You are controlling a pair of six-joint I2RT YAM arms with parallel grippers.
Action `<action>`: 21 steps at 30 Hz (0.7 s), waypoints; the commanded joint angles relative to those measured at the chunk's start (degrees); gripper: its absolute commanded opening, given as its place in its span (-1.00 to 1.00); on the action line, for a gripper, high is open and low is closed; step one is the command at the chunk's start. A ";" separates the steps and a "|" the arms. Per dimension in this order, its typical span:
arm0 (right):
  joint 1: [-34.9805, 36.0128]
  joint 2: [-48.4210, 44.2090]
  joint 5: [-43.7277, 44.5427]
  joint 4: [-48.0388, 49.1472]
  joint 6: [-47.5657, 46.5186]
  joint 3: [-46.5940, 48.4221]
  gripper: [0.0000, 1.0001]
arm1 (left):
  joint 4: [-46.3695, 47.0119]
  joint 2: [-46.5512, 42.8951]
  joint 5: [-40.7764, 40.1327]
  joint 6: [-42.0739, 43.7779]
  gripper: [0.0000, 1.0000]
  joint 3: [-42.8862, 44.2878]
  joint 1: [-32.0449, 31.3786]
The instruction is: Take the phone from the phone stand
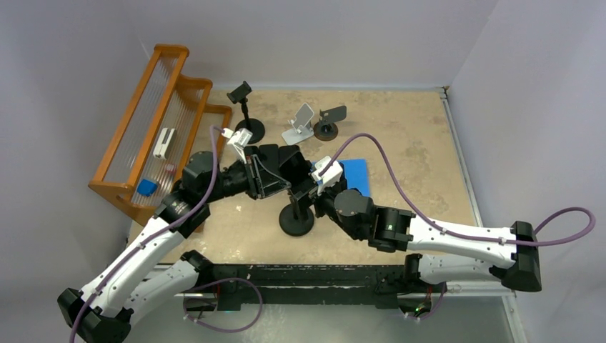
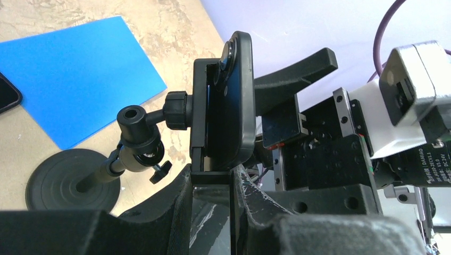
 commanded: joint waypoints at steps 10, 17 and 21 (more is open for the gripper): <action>-0.07 2.31 4.59 5.95 -1.96 2.72 0.96 | -2.26 -0.34 0.30 -0.61 -1.00 1.87 0.27; -0.06 3.70 4.80 7.84 -1.65 2.86 0.88 | -2.08 -0.23 0.75 -0.36 -1.00 1.61 0.27; -0.06 4.33 4.25 8.72 -2.16 2.69 0.86 | -1.84 -0.23 1.15 -0.35 -1.00 1.36 0.29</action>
